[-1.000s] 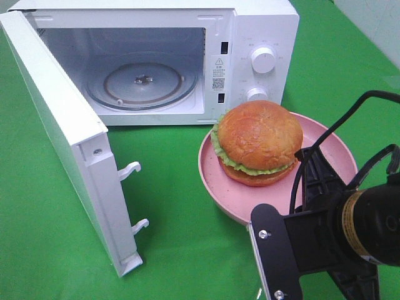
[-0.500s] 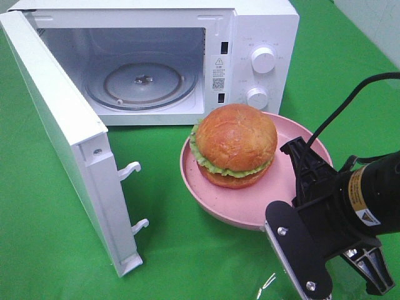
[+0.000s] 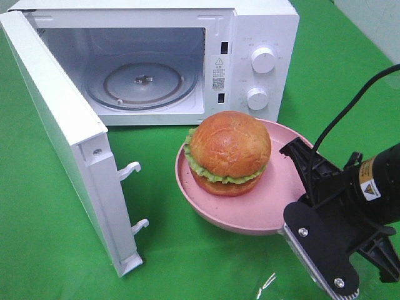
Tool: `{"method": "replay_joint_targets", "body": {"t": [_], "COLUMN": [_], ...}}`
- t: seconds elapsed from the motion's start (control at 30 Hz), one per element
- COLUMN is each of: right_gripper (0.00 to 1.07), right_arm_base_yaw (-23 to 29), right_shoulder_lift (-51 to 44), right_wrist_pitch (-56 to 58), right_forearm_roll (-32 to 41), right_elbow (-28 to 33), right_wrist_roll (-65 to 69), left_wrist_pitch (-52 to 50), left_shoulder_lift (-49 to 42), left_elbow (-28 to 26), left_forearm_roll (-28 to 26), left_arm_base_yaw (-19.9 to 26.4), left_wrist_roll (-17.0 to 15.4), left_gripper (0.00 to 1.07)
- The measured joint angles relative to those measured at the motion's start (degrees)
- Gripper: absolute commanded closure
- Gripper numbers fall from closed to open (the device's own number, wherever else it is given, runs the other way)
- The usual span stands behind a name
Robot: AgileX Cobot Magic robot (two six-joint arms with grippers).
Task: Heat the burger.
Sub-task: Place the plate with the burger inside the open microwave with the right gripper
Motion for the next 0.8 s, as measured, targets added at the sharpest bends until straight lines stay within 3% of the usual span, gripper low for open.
{"method": "replay_joint_targets", "body": {"t": [0.27, 0.8], "right_gripper": [1.07, 1.07], "right_arm_base_yaw": [-0.46, -0.57], "right_shoulder_lift": [0.46, 8.31], "right_wrist_pitch": [0.06, 3.21], "right_forearm_roll": [6.36, 1.83], "right_elbow": [-4.47, -14.95], "right_wrist_roll": [-8.88, -6.53], "left_wrist_pitch": [0.0, 0.0], "left_shoulder_lift": [0.0, 0.0], "left_elbow": [0.0, 0.0], "left_forearm_roll": [0.0, 0.0], "left_arm_base_yaw": [0.0, 0.0], "left_wrist_roll": [0.0, 0.0], "left_gripper": [0.07, 0.07]}}
